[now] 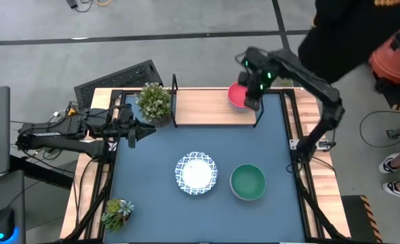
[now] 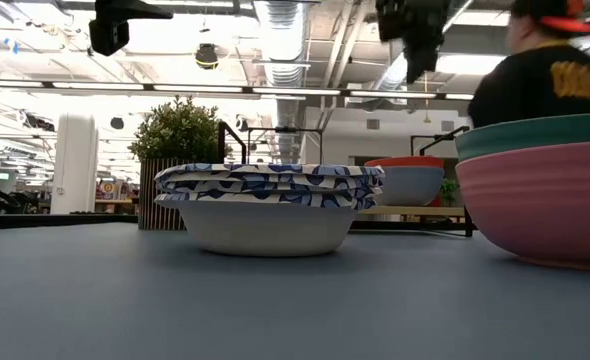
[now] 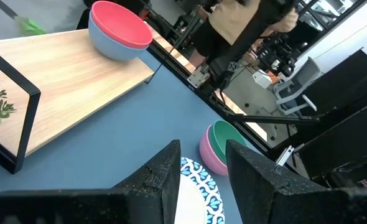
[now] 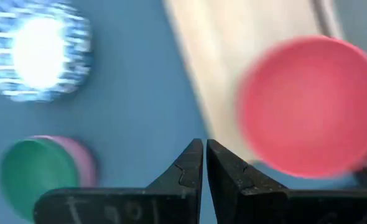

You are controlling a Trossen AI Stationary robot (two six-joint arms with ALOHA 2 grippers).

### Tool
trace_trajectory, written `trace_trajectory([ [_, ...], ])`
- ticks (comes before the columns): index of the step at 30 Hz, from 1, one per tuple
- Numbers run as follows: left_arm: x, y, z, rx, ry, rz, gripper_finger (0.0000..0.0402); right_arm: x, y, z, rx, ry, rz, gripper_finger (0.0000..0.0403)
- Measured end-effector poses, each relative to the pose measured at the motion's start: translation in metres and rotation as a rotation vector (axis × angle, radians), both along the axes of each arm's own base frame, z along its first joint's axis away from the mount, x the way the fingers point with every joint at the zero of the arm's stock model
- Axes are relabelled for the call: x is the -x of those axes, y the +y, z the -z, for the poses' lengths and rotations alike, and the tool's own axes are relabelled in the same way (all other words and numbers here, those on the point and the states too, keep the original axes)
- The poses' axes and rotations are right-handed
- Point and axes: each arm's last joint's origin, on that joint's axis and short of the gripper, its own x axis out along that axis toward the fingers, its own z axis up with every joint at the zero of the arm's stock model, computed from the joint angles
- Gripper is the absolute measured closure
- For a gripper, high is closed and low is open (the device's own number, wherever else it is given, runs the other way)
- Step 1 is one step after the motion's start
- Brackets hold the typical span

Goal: Place and stack bowls onto a shelf
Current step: Stack the green bowl on top of the orange bowl on the shelf

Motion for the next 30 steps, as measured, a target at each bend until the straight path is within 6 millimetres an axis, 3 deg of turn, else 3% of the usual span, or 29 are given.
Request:
trace_trajectory([
  [5,0.000,0.000,0.000,-0.010,0.002,0.002,0.0289,0.011,0.078,0.000,-0.033,-0.030,-0.065,0.0352],
  [10,0.000,0.000,0.000,-0.020,0.004,-0.004,0.0289,0.030,0.141,0.033,-0.097,0.012,-0.016,0.0339],
  [14,0.000,0.001,0.000,-0.025,0.004,-0.023,0.0289,0.040,0.177,0.070,-0.136,0.026,0.007,0.0307],
  [22,0.000,0.001,0.000,-0.030,0.006,-0.047,0.0289,0.031,0.204,0.136,0.001,-0.016,0.011,0.0223],
  [30,0.000,0.001,0.001,-0.029,0.011,-0.047,0.0289,0.013,0.209,0.165,0.063,0.026,-0.076,0.0214],
])
